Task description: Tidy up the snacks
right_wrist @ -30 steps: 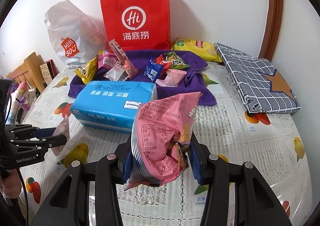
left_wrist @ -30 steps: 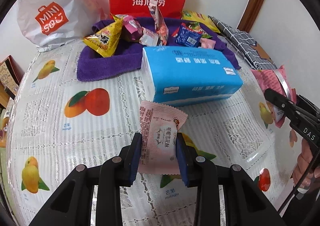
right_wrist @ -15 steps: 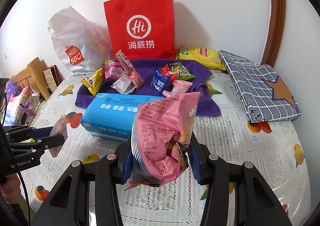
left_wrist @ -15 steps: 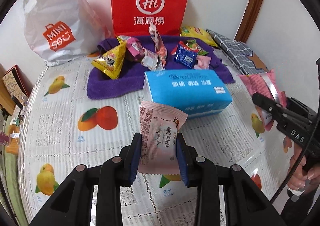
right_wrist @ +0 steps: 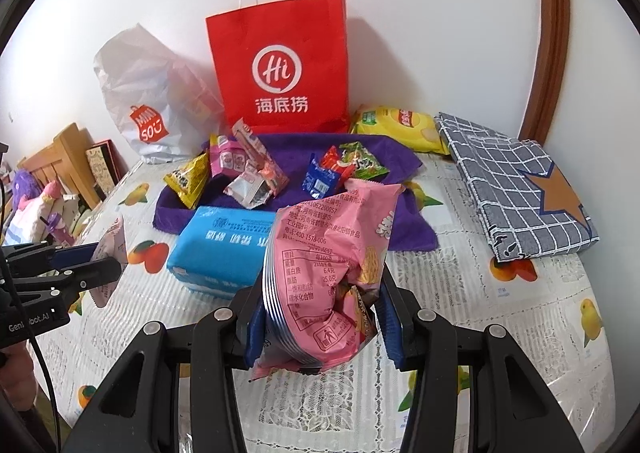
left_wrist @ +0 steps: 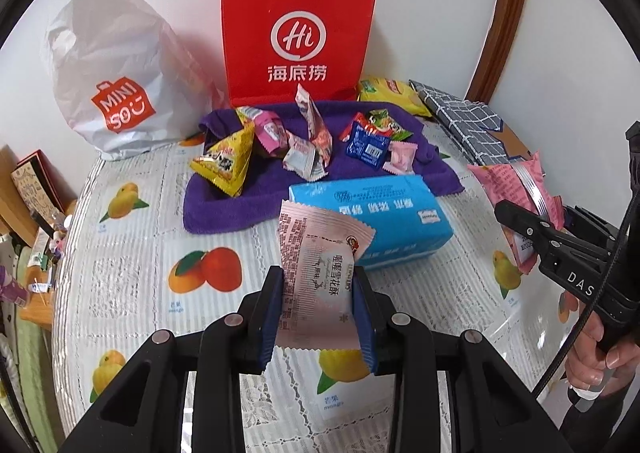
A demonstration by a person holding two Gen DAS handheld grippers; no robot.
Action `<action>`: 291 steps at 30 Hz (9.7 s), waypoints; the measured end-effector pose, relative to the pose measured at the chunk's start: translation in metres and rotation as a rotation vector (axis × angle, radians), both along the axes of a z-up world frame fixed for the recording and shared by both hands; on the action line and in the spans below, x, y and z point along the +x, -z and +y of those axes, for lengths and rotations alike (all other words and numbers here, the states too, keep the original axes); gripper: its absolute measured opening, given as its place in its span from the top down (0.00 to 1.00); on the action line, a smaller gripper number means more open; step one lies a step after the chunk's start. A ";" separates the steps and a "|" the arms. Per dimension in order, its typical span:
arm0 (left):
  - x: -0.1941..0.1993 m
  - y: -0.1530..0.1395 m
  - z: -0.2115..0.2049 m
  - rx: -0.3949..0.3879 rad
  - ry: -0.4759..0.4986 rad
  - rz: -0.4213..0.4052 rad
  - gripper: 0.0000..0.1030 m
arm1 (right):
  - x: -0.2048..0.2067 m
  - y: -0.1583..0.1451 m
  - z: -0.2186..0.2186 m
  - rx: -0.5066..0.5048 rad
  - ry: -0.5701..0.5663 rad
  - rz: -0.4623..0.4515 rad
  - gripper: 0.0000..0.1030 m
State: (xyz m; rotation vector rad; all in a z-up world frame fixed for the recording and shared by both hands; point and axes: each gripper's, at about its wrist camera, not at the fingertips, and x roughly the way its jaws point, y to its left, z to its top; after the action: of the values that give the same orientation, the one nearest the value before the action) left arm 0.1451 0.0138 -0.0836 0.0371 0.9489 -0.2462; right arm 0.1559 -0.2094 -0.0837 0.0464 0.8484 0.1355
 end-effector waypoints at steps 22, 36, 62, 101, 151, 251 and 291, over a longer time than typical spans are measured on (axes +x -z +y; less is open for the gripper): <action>0.058 -0.035 0.002 -0.013 -0.032 -0.049 0.69 | 0.054 -0.030 -0.013 0.011 0.015 -0.054 0.55; 0.102 -0.040 0.008 -0.021 -0.045 -0.060 0.69 | 0.103 -0.045 -0.001 0.005 -0.002 -0.092 0.55; 0.155 -0.027 0.004 -0.039 -0.035 -0.037 0.69 | 0.159 -0.033 0.009 0.015 0.006 -0.085 0.55; 0.218 0.001 -0.008 -0.084 -0.017 -0.001 0.69 | 0.219 0.000 -0.003 -0.010 0.025 -0.055 0.55; 0.244 0.047 -0.004 -0.026 -0.056 0.142 0.69 | 0.245 0.075 0.017 -0.083 -0.067 0.130 0.55; 0.241 0.039 -0.023 0.054 -0.010 0.163 0.39 | 0.231 0.071 0.016 -0.104 0.012 0.210 0.21; 0.145 -0.035 -0.012 0.046 -0.069 -0.010 0.19 | 0.149 -0.001 0.008 -0.099 0.100 0.130 0.13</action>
State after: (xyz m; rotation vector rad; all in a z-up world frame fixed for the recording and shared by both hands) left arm 0.2899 0.0021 -0.0486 0.0478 0.9438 -0.1599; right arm 0.3045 -0.2014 -0.0831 0.0049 0.9796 -0.0037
